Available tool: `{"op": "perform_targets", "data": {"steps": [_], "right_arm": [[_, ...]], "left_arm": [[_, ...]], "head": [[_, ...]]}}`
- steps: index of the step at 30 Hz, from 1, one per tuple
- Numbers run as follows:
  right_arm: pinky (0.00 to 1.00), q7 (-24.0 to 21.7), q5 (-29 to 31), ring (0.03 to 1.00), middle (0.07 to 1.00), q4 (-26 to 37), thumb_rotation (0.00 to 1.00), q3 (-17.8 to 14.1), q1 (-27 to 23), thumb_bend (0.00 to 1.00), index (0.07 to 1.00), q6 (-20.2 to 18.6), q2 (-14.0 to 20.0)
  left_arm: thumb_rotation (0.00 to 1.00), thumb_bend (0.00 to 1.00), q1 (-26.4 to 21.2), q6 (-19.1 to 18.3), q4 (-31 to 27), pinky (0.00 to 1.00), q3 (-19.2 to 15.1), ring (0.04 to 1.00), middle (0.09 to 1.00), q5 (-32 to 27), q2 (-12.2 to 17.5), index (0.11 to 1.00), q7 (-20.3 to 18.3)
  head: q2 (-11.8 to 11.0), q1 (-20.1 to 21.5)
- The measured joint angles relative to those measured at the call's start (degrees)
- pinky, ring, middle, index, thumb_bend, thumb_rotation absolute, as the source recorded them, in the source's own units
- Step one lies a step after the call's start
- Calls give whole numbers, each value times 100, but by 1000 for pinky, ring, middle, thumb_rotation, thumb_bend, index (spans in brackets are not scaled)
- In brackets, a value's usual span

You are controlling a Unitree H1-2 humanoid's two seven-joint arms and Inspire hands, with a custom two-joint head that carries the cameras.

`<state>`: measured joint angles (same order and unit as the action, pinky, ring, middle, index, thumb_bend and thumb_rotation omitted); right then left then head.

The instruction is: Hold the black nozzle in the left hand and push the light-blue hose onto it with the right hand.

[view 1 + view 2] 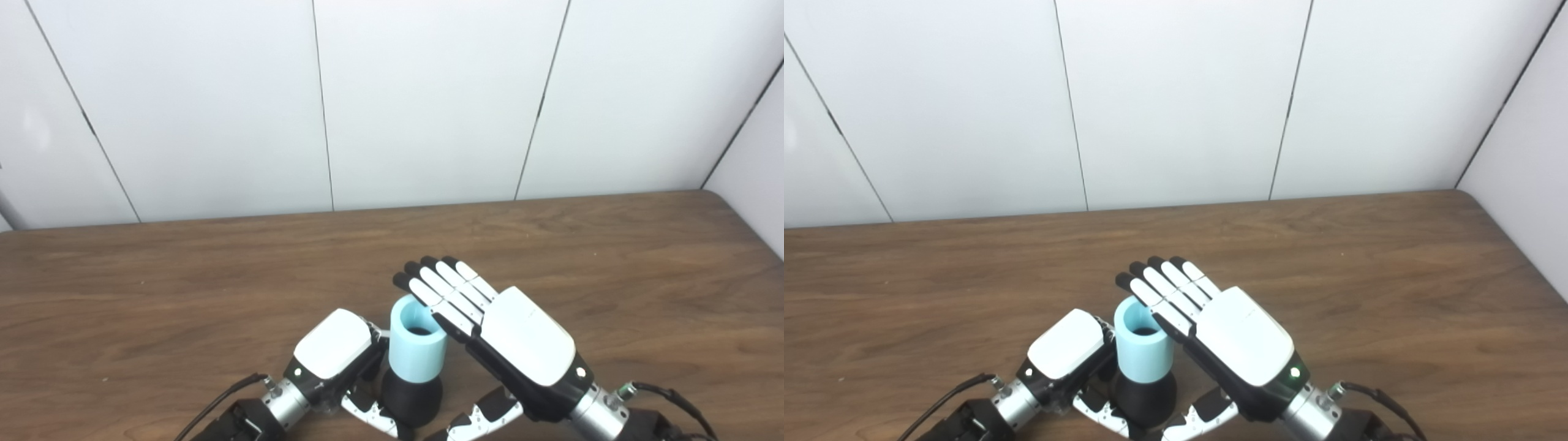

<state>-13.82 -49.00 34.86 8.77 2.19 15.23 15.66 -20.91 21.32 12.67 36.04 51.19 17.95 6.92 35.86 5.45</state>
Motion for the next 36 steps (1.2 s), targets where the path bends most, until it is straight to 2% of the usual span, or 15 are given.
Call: {"op": "perform_targets", "data": {"steps": [2,6,8,10,13,15,17,27,28,30,31,33,36], "right_arm": [[979,66,38,1000,1000,17,701,-40,0,1000,991,69,0],[931,209,86,995,963,44,704,-101,12,998,927,160,-2],[903,308,125,983,933,62,712,-143,35,996,888,278,-1],[883,340,132,970,913,86,698,-155,56,1000,867,327,-1],[895,342,131,984,915,89,686,-173,79,1000,866,332,-1],[894,328,131,984,910,88,673,-172,82,1000,864,330,-1],[883,313,132,978,907,88,661,-172,82,1000,860,330,-1],[847,300,129,966,899,86,679,-147,92,1000,845,335,-1],[852,296,127,969,905,86,682,-143,102,1000,851,335,-1],[864,283,122,976,913,79,690,-123,127,1000,860,335,0],[881,261,117,986,920,75,698,-109,137,1000,869,334,0],[882,223,109,988,920,69,702,-74,147,1000,870,333,3],[866,185,105,984,893,68,693,-34,159,1000,846,331,3]], "left_arm": [[0,518,0,0,2,176,0,236,404,0,0,484,0],[0,516,-2,0,2,181,1,241,385,0,-1,486,0],[0,522,-3,1,5,173,2,231,449,0,-1,481,0],[0,524,-3,1,8,175,2,234,467,0,-1,479,0],[0,525,-4,1,10,174,2,234,471,-1,-2,479,2],[0,518,-5,3,14,179,3,237,407,0,-2,484,5],[0,516,-6,3,15,176,5,236,388,0,-2,485,6],[0,515,-8,3,14,189,9,248,385,-1,-2,487,5],[0,521,-8,3,14,176,9,236,436,-1,-2,482,5],[0,517,-8,3,13,174,9,235,397,-1,-2,485,5],[0,521,-7,3,13,175,9,235,441,-1,-2,481,5],[0,517,-7,2,12,174,9,234,398,-1,-2,484,5],[0,516,-6,0,5,175,8,236,384,-1,-1,486,3]], "head": [[0,0],[0,9],[0,9],[0,9],[0,0],[0,0],[0,0],[9,-9],[9,-9],[9,-9],[9,-9],[9,-9],[26,-9]]}}
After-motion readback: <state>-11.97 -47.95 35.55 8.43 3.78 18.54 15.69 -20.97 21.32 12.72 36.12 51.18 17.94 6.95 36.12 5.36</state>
